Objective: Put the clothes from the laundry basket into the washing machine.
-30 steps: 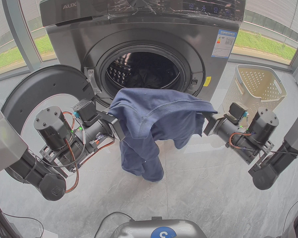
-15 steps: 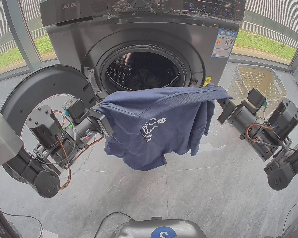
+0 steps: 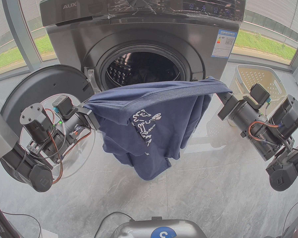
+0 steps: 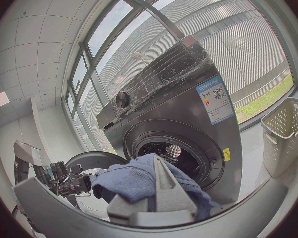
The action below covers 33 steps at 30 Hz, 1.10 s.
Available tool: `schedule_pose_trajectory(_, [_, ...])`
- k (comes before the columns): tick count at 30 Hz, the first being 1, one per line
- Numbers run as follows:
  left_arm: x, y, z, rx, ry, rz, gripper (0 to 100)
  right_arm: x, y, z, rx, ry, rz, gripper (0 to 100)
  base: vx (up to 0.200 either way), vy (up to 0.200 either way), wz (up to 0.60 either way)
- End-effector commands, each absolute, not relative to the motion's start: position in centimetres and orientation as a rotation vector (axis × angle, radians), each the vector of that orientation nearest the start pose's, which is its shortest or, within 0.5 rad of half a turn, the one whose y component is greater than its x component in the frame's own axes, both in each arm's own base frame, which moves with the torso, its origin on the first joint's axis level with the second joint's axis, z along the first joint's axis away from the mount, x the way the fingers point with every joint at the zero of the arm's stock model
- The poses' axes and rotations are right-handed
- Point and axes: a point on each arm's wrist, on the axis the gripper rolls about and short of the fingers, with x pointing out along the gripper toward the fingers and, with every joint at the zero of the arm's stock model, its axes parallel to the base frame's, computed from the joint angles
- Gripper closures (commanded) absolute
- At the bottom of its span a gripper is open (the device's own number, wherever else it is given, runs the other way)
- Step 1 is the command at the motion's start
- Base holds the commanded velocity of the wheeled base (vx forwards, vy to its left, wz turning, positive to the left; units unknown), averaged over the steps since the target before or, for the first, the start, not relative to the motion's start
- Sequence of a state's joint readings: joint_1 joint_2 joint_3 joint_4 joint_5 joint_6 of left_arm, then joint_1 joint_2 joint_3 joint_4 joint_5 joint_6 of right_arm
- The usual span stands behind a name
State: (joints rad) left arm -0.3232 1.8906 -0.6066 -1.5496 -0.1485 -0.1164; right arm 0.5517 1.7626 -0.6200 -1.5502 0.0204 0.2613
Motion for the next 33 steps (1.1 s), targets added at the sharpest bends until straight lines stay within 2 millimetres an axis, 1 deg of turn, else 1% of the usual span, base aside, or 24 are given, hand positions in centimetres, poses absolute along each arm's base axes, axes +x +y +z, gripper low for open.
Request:
schedule_pose_trajectory(1, [29.6, -10.2, 16.3, -0.135, -0.228, -0.478, 100, 24.5, 15.2, 21.1, 0.367, -0.341, 0.613, 100, 0.000, 0.000, 0.00])
schedule_pose_trajectory(4, [29.2, -10.3, 16.3, -0.135, -0.224, -0.487, 100, 24.1, 15.1, 21.5, 0.373, -0.355, 0.608, 100, 0.000, 0.000, 0.00])
schedule_pose_trajectory(5, [28.7, -10.5, 16.8, -0.137, -0.239, -0.498, 100, 23.8, 14.9, 22.0, 0.378, -0.373, 0.608, 100, 0.000, 0.000, 0.00])
schedule_pose_trajectory(7, [28.3, -10.7, 17.2, -0.141, -0.252, -0.508, 100, 23.6, 14.8, 22.4, 0.382, -0.387, 0.608, 100, 0.000, 0.000, 0.00])
schedule_pose_trajectory(12, [27.9, -10.6, 17.7, -0.144, -0.265, -0.510, 100, 23.6, 14.9, 22.3, 0.387, -0.379, 0.609, 100, 0.000, 0.000, 0.00])
schedule_pose_trajectory(17, [27.9, -10.9, 17.0, -0.139, -0.240, -0.505, 100, 23.4, 15.0, 21.8, 0.386, -0.359, 0.615, 100, 0.000, 0.000, 0.00])
schedule_pose_trajectory(23, [27.2, -12.0, 17.3, -0.148, -0.245, -0.539, 100, 23.0, 15.0, 22.1, 0.394, -0.368, 0.613, 100, 0.000, 0.000, 0.00])
schedule_pose_trajectory(30, [26.7, -11.7, 16.4, -0.146, -0.204, -0.542, 100, 22.9, 14.6, 21.7, 0.394, -0.352, 0.599, 100, 0.000, 0.000, 0.00])
schedule_pose_trajectory(32, [26.5, -11.8, 16.5, -0.144, -0.208, -0.544, 100, 22.8, 14.5, 21.8, 0.392, -0.352, 0.600, 100, 0.000, 0.000, 0.00])
schedule_pose_trajectory(33, [26.4, -11.9, 16.7, -0.146, -0.215, -0.551, 100, 22.5, 14.5, 22.1, 0.395, -0.365, 0.607, 100, 0.000, 0.000, 0.00])
